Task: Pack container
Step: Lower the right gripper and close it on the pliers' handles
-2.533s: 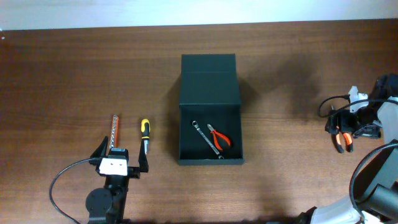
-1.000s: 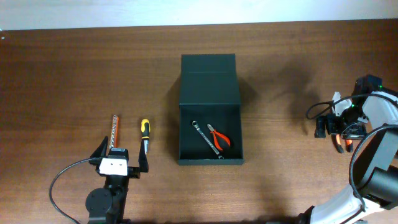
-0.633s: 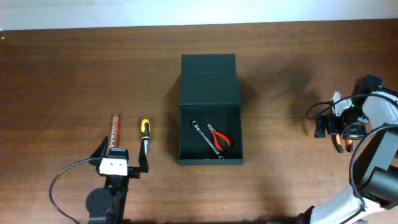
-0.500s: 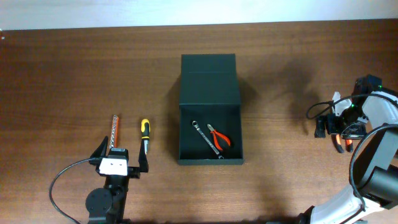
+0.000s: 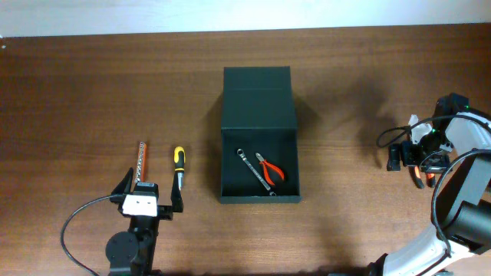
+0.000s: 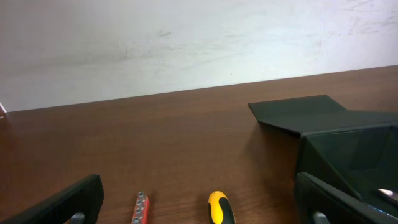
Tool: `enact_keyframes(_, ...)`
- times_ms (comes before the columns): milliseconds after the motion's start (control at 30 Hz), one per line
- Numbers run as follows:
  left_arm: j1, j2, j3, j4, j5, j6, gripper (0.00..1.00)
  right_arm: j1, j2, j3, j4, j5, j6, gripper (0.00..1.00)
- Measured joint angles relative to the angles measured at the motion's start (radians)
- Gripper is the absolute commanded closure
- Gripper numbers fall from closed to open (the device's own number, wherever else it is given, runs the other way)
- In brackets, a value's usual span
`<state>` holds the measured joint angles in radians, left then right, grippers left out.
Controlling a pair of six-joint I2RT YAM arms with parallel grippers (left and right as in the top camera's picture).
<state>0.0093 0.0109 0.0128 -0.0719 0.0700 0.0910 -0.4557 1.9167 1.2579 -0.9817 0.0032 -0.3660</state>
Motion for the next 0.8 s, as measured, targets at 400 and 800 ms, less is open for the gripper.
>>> enact_keyframes(400,0.0,0.0,0.0,0.0,0.0,0.0,0.01,0.0,0.026,0.0,0.01,0.0,0.0,0.01)
enact_keyframes(800,0.0,0.0,0.0,0.0,0.0,0.0,0.01,0.0,0.049,0.0,0.016,0.008,0.0,0.01)
